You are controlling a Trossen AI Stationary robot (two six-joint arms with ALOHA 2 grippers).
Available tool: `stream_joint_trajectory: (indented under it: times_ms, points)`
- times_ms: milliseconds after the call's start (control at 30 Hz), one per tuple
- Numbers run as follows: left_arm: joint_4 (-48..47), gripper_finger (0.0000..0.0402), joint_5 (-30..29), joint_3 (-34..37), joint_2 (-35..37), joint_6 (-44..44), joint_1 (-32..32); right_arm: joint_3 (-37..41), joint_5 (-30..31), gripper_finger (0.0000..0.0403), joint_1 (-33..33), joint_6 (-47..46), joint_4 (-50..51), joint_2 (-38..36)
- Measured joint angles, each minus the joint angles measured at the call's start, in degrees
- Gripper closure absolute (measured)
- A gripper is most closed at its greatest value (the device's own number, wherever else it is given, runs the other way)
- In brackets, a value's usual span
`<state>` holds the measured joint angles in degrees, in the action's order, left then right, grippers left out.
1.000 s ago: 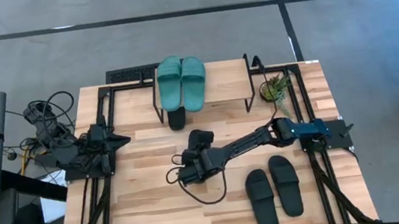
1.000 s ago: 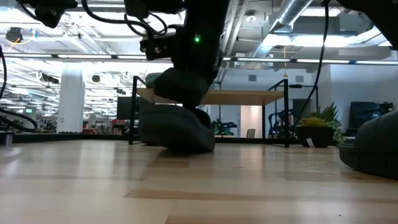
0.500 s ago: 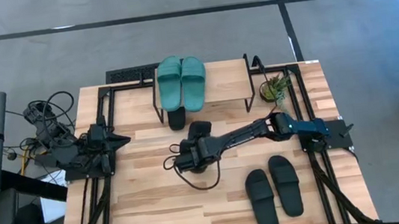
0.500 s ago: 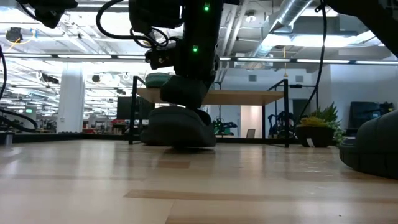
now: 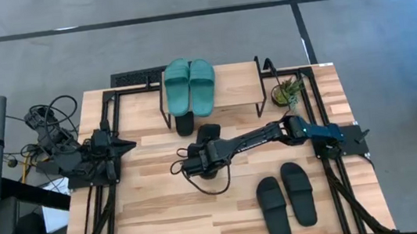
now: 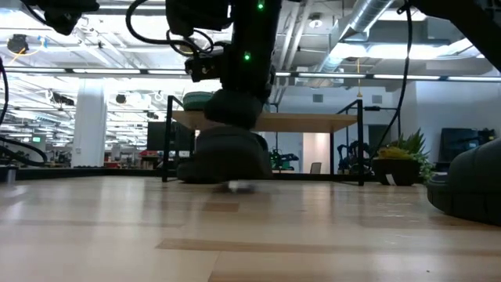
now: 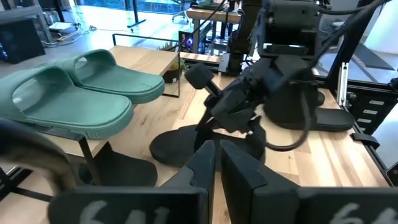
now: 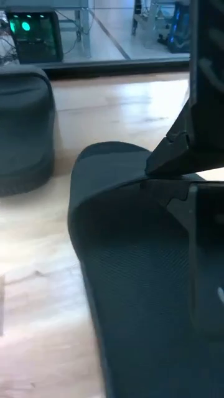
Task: Pick and place slides into the shelf
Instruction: Put the left black slide under the shelf
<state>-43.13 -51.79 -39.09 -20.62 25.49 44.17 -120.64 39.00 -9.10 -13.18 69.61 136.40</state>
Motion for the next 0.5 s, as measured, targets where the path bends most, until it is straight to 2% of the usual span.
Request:
stream_joint_trajectory:
  times_ms: [500]
  points:
    - [0.02,0.0388,0.0,0.0,0.0,0.6,0.0,-0.02,-0.51,0.0402,5.67,7.39,-2.68,-0.03]
